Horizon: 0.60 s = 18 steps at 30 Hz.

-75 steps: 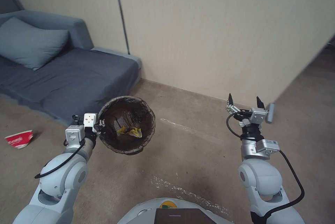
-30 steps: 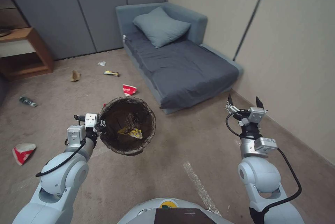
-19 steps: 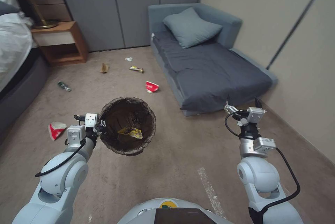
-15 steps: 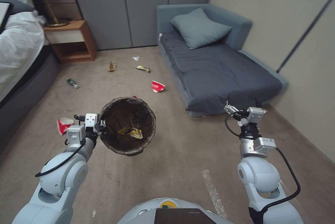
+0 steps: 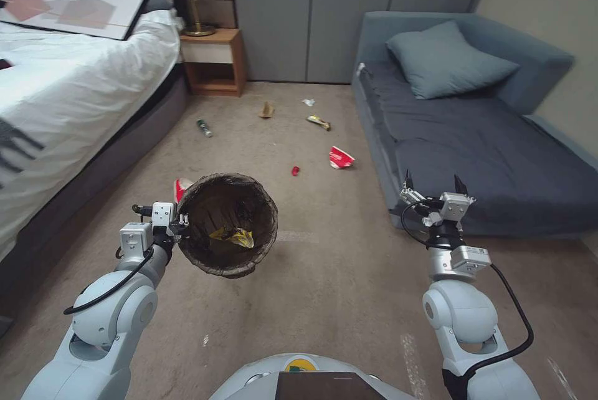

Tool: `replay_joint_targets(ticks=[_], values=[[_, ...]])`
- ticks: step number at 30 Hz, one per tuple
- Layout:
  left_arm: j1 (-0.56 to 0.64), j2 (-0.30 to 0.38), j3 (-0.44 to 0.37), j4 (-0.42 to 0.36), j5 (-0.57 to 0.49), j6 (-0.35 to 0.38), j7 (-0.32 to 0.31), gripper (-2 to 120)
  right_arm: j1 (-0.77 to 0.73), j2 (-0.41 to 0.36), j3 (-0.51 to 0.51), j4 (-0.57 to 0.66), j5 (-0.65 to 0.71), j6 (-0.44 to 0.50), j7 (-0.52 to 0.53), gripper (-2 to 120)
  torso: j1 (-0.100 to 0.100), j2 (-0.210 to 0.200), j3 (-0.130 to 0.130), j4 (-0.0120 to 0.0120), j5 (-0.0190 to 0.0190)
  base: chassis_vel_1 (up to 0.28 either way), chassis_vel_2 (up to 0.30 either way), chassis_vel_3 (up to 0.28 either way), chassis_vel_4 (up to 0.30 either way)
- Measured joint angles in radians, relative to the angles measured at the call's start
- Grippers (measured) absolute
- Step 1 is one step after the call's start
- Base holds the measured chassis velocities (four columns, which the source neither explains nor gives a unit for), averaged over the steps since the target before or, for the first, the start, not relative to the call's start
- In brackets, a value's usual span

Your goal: Pick up the trash bin, then pick up the garbage from the floor and place it into the trash bin.

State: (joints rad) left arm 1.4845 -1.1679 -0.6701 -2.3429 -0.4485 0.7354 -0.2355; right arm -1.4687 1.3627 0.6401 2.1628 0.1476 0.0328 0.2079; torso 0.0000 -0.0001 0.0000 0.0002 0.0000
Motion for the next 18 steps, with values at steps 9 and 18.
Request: replay_joint_targets(ticks=[9,18], values=[[0.001,-0.002,0.000,0.003,-0.001,0.000,0.003,0,0.000,0.001,0.001,-0.003,-0.001,0.002,0.000,100,0.000,0.000,0.000,-0.0003,0.0001,0.119,0.113,0.118,0.130],[0.003,-0.005,-0.001,0.005,0.011,0.000,0.005,0,-0.004,0.006,-0.007,-0.008,-0.020,-0.002,0.001,100,0.000,0.000,0.000,-0.0006,0.0000,0.073,0.082,0.065,0.059]])
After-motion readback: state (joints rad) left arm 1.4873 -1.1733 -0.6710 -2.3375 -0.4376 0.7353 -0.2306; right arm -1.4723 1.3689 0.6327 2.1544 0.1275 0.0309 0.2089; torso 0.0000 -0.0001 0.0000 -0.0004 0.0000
